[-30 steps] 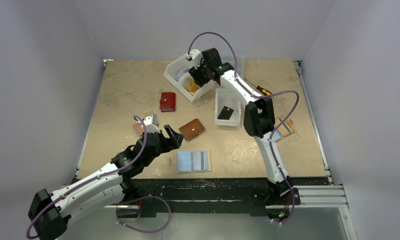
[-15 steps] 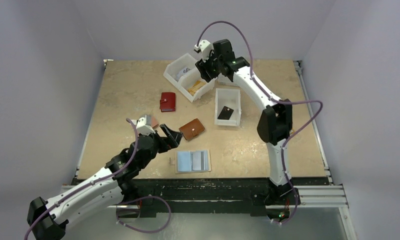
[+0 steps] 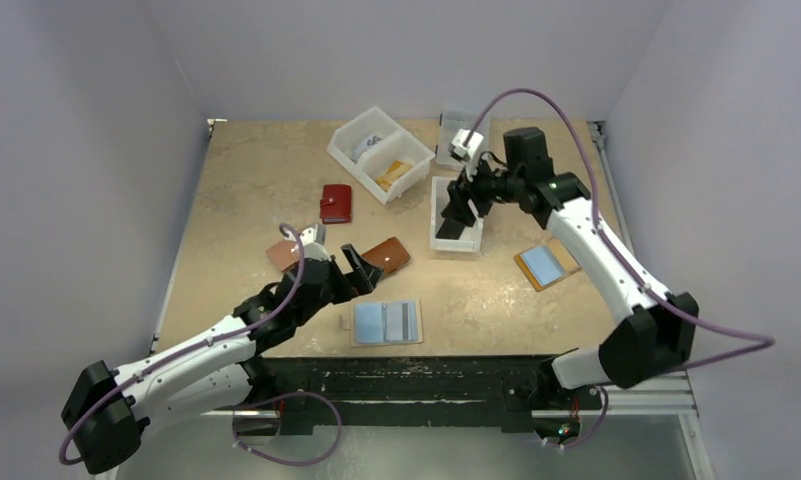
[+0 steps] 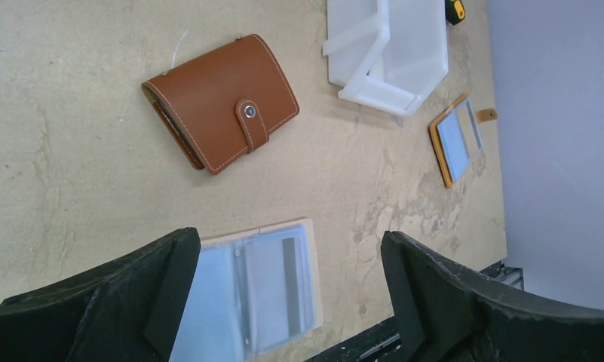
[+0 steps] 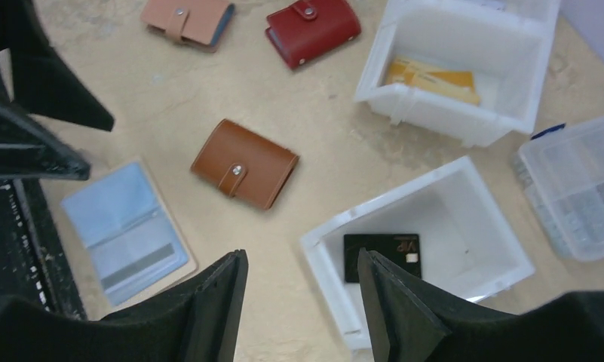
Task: Take the credit cards out of the card holder
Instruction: Remove the credit card from the card holder.
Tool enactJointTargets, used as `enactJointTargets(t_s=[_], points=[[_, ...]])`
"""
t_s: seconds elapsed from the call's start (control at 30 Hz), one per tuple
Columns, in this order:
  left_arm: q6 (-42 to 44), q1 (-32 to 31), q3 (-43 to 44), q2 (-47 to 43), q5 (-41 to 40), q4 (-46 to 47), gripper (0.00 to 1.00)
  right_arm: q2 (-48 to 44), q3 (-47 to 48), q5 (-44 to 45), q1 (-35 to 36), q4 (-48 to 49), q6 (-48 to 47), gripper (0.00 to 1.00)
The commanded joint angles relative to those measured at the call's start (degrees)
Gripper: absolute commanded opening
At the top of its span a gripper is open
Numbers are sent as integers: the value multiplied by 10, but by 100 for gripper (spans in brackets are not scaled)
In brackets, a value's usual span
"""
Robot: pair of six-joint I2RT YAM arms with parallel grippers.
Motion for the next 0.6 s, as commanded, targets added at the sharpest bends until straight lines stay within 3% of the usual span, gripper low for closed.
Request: enactJointTargets(t_s=[0.0,0.17,0.37,0.57], points=[[6,1,48,37,46,34,99,-107,-96,-76,-30,32,-16,65],[16,1,66,73,67,29,98,-193,-193,-119,-78,58,-5,74],[52,0,106,106,104,-14,97,-227,-250,-172,-108,83,12,98],[108,-4,154,146,152,-81,92,-206,-266,-212,-113,88,13,99]])
